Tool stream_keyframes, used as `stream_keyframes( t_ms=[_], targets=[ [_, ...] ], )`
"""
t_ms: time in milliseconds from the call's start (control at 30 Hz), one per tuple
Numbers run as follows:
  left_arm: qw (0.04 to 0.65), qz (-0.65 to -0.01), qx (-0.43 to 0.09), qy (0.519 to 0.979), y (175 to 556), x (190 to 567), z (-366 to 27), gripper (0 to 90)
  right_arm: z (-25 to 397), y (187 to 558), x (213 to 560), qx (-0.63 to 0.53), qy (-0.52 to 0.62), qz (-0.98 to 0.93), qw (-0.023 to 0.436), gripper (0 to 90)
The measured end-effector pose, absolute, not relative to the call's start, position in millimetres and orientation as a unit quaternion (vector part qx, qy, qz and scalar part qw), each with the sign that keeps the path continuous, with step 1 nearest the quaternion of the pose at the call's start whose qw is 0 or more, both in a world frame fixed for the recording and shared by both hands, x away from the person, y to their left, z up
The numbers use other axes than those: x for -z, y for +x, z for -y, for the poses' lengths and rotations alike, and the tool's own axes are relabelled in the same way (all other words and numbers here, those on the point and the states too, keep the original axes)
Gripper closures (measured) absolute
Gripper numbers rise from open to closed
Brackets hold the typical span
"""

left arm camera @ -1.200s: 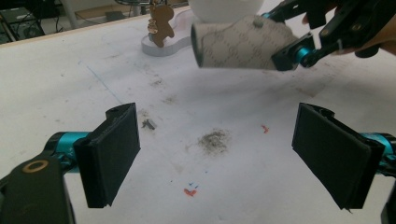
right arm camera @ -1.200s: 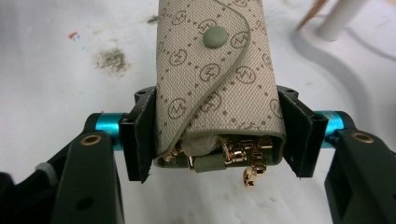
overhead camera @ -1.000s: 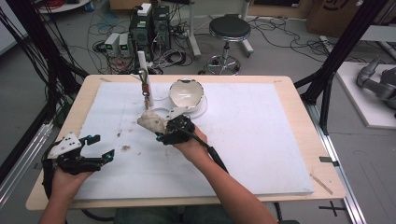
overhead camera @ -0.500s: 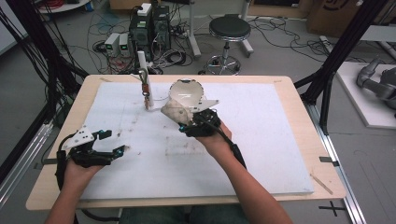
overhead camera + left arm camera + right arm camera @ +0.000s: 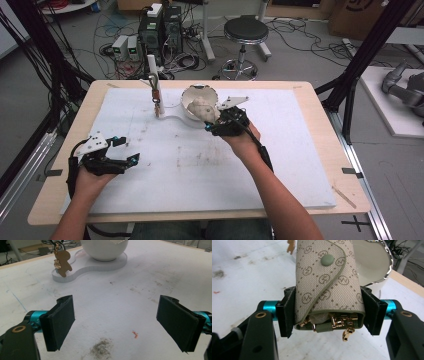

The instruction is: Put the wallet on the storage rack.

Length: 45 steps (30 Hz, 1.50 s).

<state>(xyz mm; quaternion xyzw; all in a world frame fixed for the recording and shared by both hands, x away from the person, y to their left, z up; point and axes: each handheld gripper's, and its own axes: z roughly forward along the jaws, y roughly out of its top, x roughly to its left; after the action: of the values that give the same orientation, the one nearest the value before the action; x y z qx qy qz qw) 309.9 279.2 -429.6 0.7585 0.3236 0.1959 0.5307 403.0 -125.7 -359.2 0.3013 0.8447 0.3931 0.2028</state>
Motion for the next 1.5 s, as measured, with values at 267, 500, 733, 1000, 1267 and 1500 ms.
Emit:
stream_keyframes(
  t_ms=[267,500,733,1000,1267,1500],
  targets=[
    [0.530,-0.326,-0.201,0.757,305.0,428.4,-283.1,15.0,123.6,423.1,354.4,-0.371,0.308,-0.852,0.204,37.4],
    [0.529,-0.329,-0.204,0.755,302.5,428.4,-286.7,14.9,115.0,441.5,353.2,-0.350,0.307,-0.861,0.205,37.4],
    [0.530,-0.330,-0.204,0.754,302.5,428.8,-287.7,15.0,103.8,457.3,356.1,-0.327,0.305,-0.871,0.206,37.4],
    [0.530,-0.330,-0.204,0.754,302.7,428.8,-287.3,15.0,90.1,470.2,362.8,-0.300,0.303,-0.880,0.207,37.3],
    [0.529,-0.330,-0.203,0.755,302.9,429.5,-287.4,15.0,85.9,479.8,367.6,-0.292,0.313,-0.879,0.212,37.2],
    [0.528,-0.331,-0.203,0.756,303.2,429.7,-287.9,15.0,81.4,486.8,370.5,-0.287,0.319,-0.877,0.218,36.5]
  ],
)
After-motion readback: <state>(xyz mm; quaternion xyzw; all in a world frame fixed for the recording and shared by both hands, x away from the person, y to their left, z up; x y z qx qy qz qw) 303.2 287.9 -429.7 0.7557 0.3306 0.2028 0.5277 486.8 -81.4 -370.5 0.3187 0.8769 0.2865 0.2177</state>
